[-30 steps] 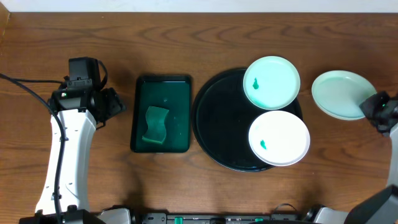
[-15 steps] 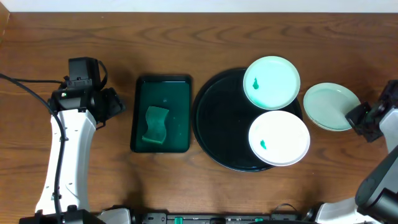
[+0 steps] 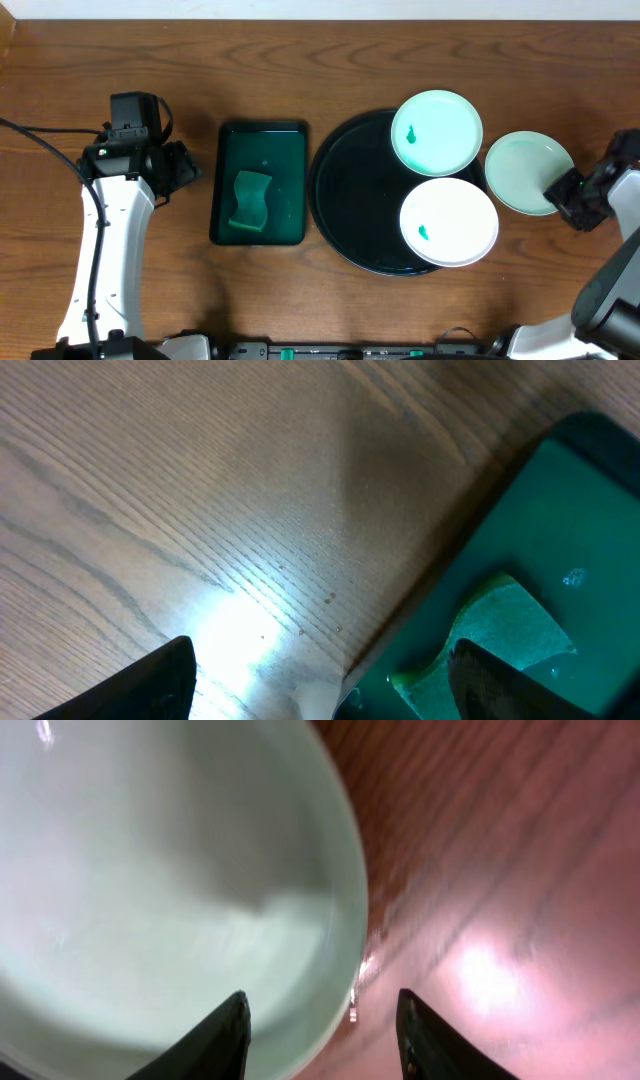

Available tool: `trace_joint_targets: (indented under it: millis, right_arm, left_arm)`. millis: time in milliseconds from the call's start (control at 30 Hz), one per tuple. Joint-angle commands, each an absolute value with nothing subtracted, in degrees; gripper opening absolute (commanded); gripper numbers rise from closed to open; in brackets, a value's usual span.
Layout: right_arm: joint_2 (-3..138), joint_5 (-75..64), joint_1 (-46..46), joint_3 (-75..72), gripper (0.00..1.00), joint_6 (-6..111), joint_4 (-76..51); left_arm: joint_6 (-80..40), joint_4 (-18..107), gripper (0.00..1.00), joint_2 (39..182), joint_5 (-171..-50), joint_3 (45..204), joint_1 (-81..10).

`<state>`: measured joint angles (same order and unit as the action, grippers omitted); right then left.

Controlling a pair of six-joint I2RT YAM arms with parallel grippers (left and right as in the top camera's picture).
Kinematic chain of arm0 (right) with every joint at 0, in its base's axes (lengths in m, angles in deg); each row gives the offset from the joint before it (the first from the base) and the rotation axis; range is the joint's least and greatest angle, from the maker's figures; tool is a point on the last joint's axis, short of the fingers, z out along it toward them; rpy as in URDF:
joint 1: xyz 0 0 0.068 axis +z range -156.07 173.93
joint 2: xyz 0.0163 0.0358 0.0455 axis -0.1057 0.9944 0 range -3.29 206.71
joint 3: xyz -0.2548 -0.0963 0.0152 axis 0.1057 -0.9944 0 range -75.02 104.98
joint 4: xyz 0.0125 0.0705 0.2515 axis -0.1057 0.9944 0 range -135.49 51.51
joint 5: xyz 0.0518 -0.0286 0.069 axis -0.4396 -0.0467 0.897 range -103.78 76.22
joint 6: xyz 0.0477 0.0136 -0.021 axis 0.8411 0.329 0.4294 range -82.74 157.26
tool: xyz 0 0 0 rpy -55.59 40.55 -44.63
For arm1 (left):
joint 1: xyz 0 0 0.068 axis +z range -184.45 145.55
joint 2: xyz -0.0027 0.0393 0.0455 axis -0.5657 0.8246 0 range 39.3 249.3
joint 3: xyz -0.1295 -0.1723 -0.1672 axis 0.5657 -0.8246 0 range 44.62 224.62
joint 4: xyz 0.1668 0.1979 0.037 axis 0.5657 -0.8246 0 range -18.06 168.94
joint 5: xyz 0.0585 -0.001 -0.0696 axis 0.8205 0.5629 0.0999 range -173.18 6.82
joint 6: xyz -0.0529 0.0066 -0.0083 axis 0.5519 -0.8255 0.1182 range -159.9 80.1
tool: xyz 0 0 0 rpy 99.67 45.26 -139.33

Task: Clean dirty plates on tray and stack at the side
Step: 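Release the plate on the table and move the right gripper back, then grasp the white plate rim with the right gripper, slide it to tray center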

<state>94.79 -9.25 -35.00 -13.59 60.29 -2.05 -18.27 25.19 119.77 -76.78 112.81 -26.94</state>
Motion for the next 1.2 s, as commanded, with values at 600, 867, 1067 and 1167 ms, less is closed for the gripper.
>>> trace_joint_targets:
  millis: [600, 867, 1067, 1167]
  right_arm:
    - [78.88, -7.94, -14.34, -9.7, 0.69, 47.22, 23.63]
    - [78.9, -7.54, -14.17, -18.4, 0.64, 50.08, 18.39]
    - [78.9, -7.52, -14.17, -25.0, 0.61, 51.19, 11.98]
    - [78.9, -7.5, -14.17, -28.52, 0.6, 51.61, 8.62]
  left_arm:
    - [-17.98, 24.99, 0.81, 119.44, -76.26, 114.12, -26.7]
    - [-17.98, 24.97, 0.81, 119.44, -76.26, 114.12, -26.7]
    - [-17.96, 24.97, 0.81, 119.44, -76.26, 114.12, -26.7]
    - [-17.98, 24.99, 0.81, 119.44, -76.26, 114.12, -26.7]
